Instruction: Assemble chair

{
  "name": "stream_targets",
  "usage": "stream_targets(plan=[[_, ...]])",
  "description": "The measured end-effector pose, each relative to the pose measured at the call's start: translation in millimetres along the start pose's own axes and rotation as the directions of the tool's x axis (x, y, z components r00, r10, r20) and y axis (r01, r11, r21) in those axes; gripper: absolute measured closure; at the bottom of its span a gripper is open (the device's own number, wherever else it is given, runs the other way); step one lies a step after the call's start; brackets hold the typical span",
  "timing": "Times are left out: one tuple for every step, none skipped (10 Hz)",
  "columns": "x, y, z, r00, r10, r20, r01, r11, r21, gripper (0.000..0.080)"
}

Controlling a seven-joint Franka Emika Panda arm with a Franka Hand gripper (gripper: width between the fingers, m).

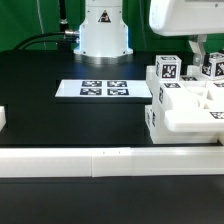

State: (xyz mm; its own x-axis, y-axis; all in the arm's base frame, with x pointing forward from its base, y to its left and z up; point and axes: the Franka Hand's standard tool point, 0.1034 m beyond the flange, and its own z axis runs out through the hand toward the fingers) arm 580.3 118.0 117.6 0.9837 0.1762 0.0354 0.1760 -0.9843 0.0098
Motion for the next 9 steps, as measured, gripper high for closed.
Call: stream_targets(plan=[[-0.3, -2.5, 0.2, 0.993, 0.117, -0.002, -0.117, 0.993, 0.000, 0.0516], [-0.4, -5.7, 0.3, 0.976, 0.219, -0.003, -0.219, 0.976, 0.000, 0.0515], [0.3, -7.5, 0.2, 0.945, 0.328, -0.006, -0.328, 0.945, 0.002, 0.0515], [0.6, -6.2, 0.2, 0.903, 0.429, -0.008, -0.429, 0.903, 0.003, 0.0515], [0.6, -6.3, 0.2, 0.883, 0.469, -0.008, -0.469, 0.883, 0.003, 0.0515], [0.6, -6.5, 0.3, 0.857, 0.516, -0.007, -0.515, 0.857, 0.005, 0.0515], [0.6, -6.6, 0.3, 0.821, 0.571, -0.006, -0.571, 0.821, 0.005, 0.0515], [0.7, -6.8, 0.3, 0.801, 0.598, -0.006, -0.598, 0.801, 0.006, 0.0515], [0.6, -7.2, 0.4, 0.750, 0.661, -0.005, -0.661, 0.750, 0.007, 0.0515]])
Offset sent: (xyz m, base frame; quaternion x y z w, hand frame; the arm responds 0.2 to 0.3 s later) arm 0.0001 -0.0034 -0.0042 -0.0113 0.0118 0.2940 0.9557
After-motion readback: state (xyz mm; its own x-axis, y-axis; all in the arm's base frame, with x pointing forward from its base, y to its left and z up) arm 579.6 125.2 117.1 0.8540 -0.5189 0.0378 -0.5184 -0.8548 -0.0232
